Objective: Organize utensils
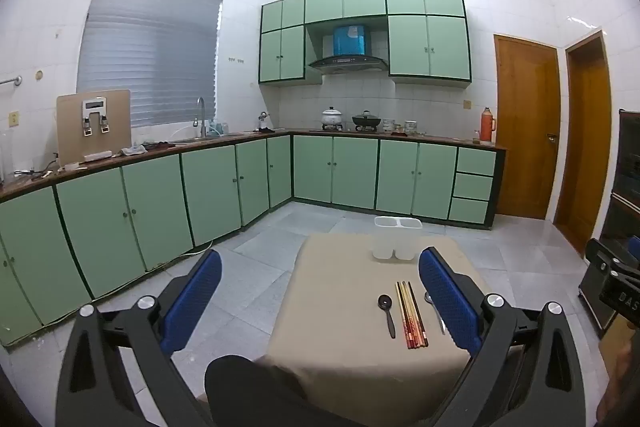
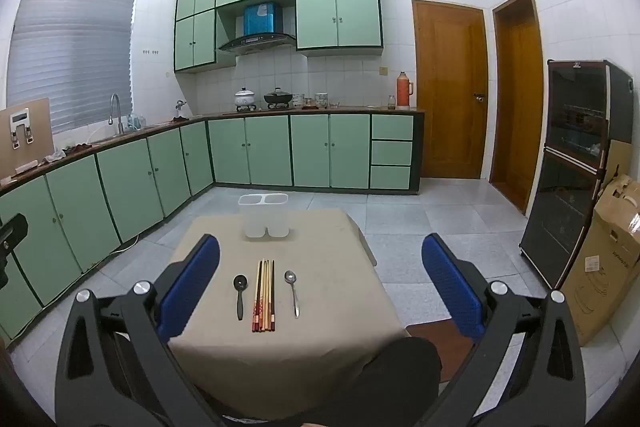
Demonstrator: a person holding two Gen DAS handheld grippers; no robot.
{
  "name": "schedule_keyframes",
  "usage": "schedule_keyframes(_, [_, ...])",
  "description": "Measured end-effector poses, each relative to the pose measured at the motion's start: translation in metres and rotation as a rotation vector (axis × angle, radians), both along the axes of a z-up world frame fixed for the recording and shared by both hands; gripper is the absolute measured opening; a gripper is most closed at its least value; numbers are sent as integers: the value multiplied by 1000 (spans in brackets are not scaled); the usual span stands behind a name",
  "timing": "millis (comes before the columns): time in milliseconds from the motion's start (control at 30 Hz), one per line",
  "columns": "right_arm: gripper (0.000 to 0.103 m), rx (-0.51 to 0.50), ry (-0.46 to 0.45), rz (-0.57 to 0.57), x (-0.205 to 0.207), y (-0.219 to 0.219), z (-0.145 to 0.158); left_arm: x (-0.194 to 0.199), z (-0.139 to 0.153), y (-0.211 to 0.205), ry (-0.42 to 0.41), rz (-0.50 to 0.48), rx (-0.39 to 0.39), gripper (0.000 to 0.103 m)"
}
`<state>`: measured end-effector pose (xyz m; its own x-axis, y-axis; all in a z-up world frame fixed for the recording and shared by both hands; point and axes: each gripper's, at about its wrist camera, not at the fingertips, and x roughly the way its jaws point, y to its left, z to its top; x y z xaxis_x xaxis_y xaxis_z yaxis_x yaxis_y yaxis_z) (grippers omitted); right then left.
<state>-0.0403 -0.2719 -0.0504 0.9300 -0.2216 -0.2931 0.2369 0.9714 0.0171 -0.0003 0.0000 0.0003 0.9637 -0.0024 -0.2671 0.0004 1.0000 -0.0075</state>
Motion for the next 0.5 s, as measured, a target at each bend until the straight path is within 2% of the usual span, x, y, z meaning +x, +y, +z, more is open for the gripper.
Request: schedule_keyframes(500, [98,-5,-5,-3,0,1,4,-1,2,0,-10,5,5,97])
